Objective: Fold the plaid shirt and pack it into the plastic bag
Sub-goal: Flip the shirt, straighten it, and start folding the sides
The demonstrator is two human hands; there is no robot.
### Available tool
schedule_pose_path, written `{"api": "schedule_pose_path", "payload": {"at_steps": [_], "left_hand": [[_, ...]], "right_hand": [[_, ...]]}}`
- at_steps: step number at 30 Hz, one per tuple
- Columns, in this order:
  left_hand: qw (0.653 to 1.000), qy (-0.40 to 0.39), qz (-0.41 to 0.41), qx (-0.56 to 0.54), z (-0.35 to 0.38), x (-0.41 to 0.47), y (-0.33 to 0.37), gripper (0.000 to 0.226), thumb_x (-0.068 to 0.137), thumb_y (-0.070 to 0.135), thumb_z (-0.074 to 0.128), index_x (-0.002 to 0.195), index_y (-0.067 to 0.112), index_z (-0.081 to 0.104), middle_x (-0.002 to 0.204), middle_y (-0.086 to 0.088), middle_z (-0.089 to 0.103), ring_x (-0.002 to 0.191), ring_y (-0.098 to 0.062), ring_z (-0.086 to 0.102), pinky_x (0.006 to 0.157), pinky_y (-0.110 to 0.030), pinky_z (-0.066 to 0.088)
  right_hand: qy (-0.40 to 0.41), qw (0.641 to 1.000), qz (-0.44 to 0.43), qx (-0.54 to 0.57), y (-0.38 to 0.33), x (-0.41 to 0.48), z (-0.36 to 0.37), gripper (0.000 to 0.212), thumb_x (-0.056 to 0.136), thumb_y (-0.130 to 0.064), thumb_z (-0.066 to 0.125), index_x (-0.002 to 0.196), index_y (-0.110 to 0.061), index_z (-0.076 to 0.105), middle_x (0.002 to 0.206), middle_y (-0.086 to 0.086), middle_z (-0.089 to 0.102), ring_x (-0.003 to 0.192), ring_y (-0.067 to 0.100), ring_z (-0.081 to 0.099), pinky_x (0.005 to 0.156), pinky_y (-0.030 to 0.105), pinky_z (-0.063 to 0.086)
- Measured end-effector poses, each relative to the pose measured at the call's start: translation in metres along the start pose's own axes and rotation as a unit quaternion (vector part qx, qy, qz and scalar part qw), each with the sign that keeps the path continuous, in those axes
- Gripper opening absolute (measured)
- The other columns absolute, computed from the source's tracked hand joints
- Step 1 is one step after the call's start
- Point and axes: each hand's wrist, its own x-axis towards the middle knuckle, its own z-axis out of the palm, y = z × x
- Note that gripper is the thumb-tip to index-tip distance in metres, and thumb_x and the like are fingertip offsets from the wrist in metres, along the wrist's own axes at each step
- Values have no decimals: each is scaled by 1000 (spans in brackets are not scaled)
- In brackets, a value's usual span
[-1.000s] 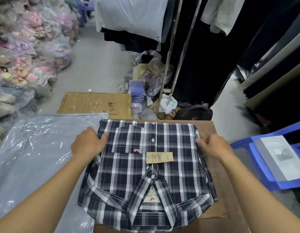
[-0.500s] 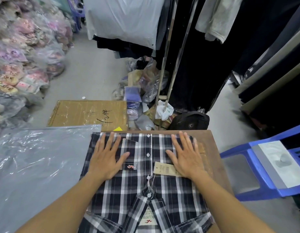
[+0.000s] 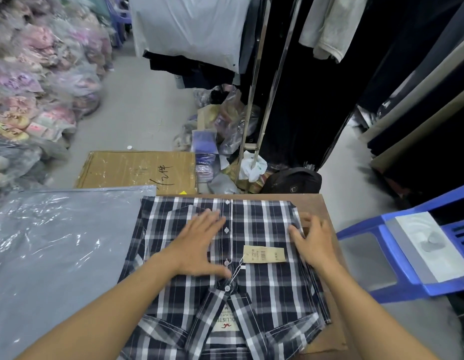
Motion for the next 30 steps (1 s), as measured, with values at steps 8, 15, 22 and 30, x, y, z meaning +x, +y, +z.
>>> {"api": "schedule_pose_path", "payload": {"at_steps": [8,15,22,30], "left_hand": [[997,-74,0,28,20,9,18,154,44,88,68,152,27,-23,154,9,-40,138,-14,-43,117,-44,-22],[997,-69,-4,22,21,15,30,159,40,87,70,152,26,-25,154,9,-40,138,-15,-43,115,-44,-24],[998,-59,14,-24,2,15,30,156,46,78,78,154,24,-21,161,6,-28,142,-15,-34,113,-38,-20],[997,-52,-24,45,20,6,8,158,40,87,69,153,25,-23,154,6,-38,141,-20,-38,116,-44,-23]], "right_hand": [[-212,969,104,66,18,-18,-21,38,82,-34,79,104,-13,55,83,-1,66,63,10,60,54,24,48],[-242,946,104,188,16,-25,-40,21,88,-17,68,107,-11,63,92,11,79,76,25,75,80,48,61],[-226,940,50,249,-22,-38,-70,27,90,-9,59,114,3,56,104,14,76,91,28,75,88,47,59],[-294,935,-62,188,-99,-73,-58,21,70,-27,74,73,-23,54,85,14,60,79,27,65,83,50,53]]}}
